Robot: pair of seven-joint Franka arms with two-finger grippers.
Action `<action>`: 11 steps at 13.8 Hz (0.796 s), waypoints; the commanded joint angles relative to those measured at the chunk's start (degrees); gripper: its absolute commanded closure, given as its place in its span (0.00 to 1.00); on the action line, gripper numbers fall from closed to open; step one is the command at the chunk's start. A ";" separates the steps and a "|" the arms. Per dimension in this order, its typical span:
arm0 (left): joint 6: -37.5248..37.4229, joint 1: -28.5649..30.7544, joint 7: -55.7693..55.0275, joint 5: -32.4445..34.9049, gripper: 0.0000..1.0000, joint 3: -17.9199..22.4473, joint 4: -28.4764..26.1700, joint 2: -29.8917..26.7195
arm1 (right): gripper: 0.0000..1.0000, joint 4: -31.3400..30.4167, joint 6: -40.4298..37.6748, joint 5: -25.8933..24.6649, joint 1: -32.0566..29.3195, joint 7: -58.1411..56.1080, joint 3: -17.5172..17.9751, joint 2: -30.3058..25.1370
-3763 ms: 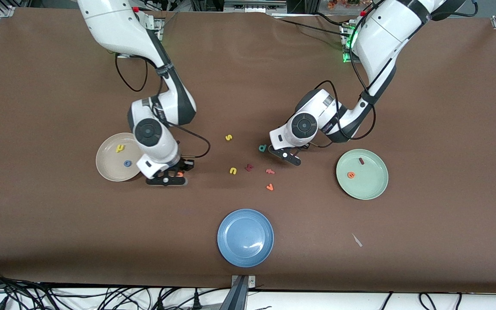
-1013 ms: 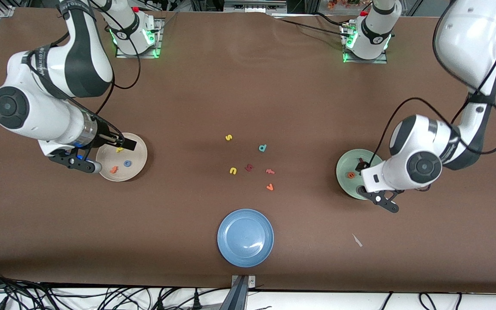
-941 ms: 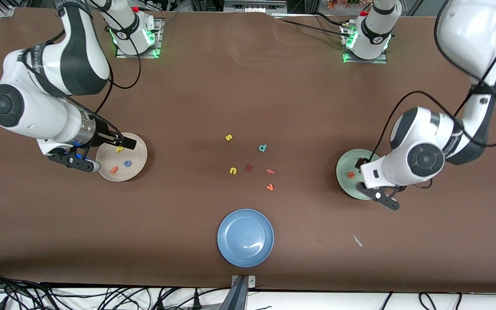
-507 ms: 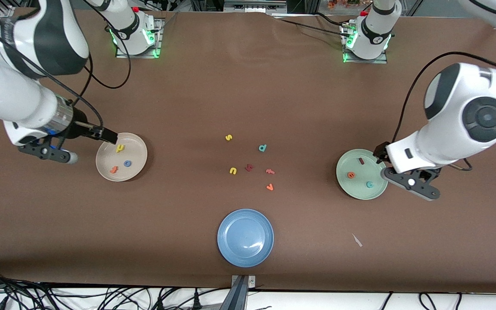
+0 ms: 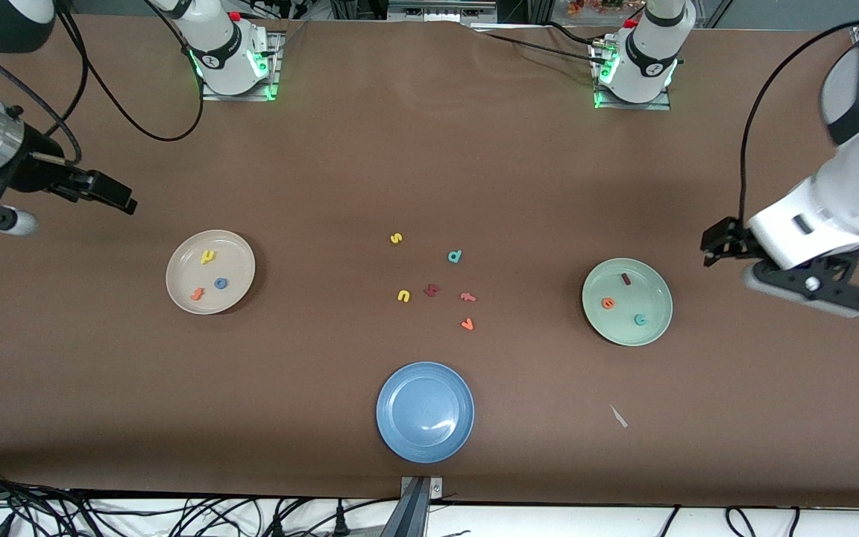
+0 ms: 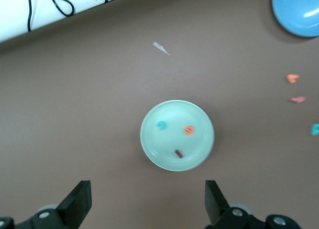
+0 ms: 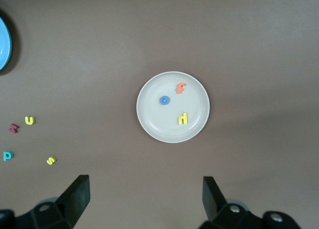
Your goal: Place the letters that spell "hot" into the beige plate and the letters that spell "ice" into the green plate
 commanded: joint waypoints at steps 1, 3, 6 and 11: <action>0.38 -6.13 -0.60 -9.61 0.00 10.29 -13.00 -11.57 | 0.00 -3.34 -0.75 -0.97 -2.46 -1.30 1.82 -3.61; 1.17 -12.28 -2.87 -9.73 0.00 15.67 -19.88 -17.39 | 0.00 -3.70 -1.63 -0.97 -3.61 -1.39 1.82 -4.93; -0.66 -12.30 -4.91 -7.38 0.00 15.42 -19.64 -17.85 | 0.00 -3.79 -0.76 -1.67 -4.57 -7.76 1.82 -4.94; -3.39 -11.69 -4.73 -4.28 0.00 13.40 -19.38 -17.24 | 0.00 -4.49 2.32 -3.87 -4.75 -11.23 1.82 -5.12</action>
